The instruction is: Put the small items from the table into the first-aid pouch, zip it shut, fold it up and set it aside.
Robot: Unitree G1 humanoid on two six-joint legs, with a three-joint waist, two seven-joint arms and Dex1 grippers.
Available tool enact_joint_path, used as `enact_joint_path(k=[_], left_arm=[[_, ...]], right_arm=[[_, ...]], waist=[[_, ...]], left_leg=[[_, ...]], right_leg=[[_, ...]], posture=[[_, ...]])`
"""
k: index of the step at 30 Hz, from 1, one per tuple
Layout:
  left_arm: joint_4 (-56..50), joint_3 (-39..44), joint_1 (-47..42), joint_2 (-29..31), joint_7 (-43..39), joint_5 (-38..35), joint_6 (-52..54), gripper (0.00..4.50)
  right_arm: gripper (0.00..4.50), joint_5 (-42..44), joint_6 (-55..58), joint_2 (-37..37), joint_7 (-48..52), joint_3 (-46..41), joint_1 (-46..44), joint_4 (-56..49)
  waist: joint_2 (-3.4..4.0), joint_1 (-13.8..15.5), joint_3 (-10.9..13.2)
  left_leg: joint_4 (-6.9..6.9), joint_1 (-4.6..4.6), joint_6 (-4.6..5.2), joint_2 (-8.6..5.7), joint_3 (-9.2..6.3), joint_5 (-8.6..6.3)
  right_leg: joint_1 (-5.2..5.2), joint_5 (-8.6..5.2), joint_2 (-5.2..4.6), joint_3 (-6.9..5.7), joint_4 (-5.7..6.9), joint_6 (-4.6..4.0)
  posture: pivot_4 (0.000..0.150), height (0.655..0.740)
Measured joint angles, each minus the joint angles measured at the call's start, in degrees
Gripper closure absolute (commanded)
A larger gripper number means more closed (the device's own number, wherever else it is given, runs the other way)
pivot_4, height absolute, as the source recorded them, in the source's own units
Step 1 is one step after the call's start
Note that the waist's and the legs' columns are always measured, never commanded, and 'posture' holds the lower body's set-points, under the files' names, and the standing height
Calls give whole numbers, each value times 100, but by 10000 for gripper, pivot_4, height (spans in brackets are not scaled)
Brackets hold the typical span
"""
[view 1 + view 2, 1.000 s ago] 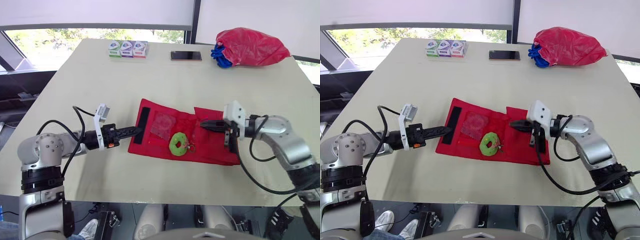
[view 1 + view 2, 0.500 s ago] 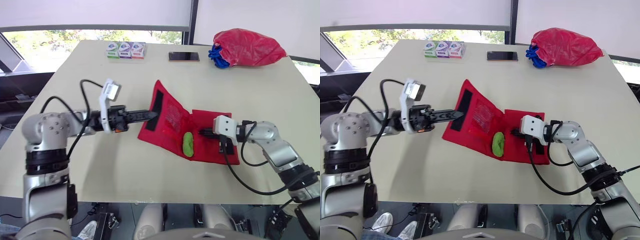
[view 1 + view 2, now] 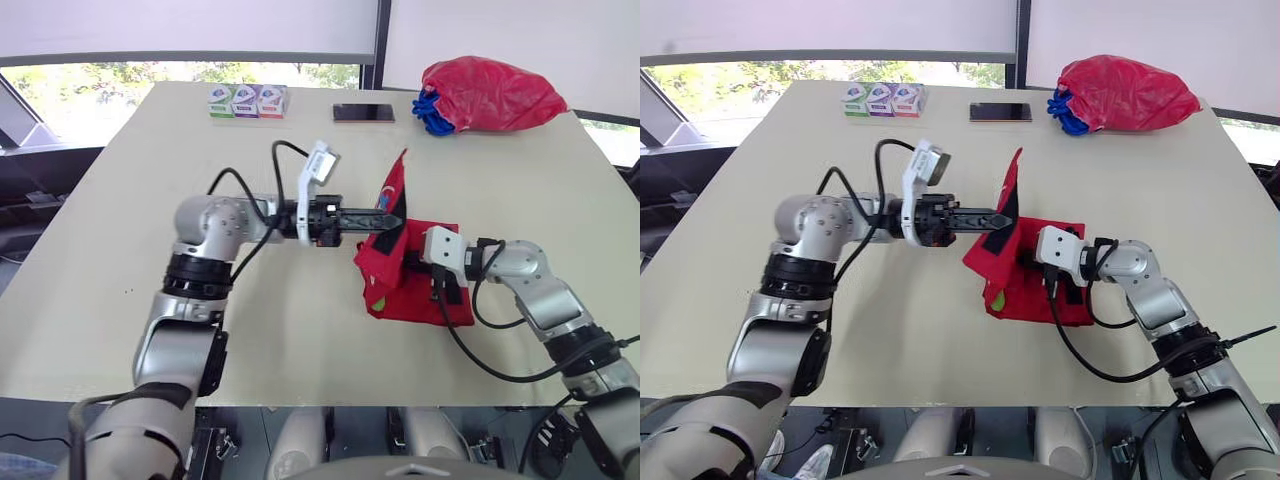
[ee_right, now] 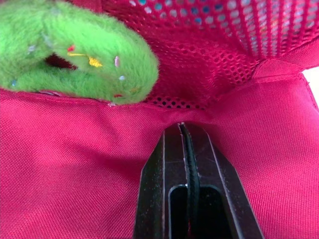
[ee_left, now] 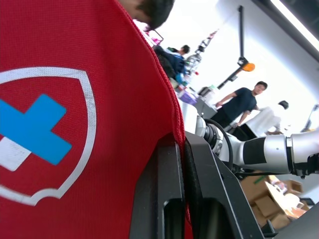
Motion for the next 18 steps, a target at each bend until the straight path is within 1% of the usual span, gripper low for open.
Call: enact_joint_path(k=[2,5,8,9,10,12,14,15,18], left_arm=[[211,-135,-58,-152,-131,117,-143,45000],[312,-193,-116,-222,-274,249,-273,45000],[321,-191,-119,-206,-414,288,-280,45000],[335,-187,-113,-192,-455,300,-280,45000],[336,-186,-113,-196,-459,300,-280,45000],[350,-201,-111,-285,-462,350,-287,45000],[380,-202,-89,-308,-459,403,-287,45000],[396,-207,-93,-346,-459,422,-291,45000],[446,-320,-88,-497,-459,563,-360,45000]], right_arm=[[44648,33,-4,4,-30,-56,55,-23],[44648,210,17,10,-50,-269,251,-170],[44648,697,93,-80,0,-710,704,-559],[44648,994,261,-178,56,-970,879,-870],[44648,1033,289,-196,63,-1002,898,-922],[44648,1434,681,-511,98,-1398,1272,-1545],[44648,1841,1070,-907,122,-1983,1773,-2096],[44648,1975,1189,-990,108,-2204,1946,-2233],[44648,2676,1512,-1124,138,-3258,2665,-2518]], waist=[[0,9,0],[2,29,1],[14,63,9],[19,67,12],[20,67,12],[27,110,14],[26,150,13],[27,160,14],[27,199,14]], left_leg=[[0,-1,1,0,-1,0],[0,-5,2,0,-6,-1],[0,-21,3,-3,-20,-2],[0,-28,3,-5,-23,-2],[1,-28,4,-5,-24,-2],[1,-35,7,-11,-36,-4],[2,-41,23,-10,-43,-13],[2,-42,24,-10,-43,-13],[3,-42,29,-10,-44,-16]], right_leg=[[0,0,1,0,0,0],[-1,0,1,-1,-1,0],[-7,-1,-2,-10,-3,0],[-10,0,-4,-12,-5,1],[-10,0,-4,-12,-5,1],[-11,-1,-9,-22,-7,1],[-11,-1,-8,-29,-10,1],[-11,-1,-8,-30,-10,1],[-10,-2,-6,-31,-10,1]], posture=[[1500,7400],[1500,7400],[1500,7400],[1500,7400],[1500,7400],[1500,7400],[1500,7400],[1500,7400],[1500,7400]])
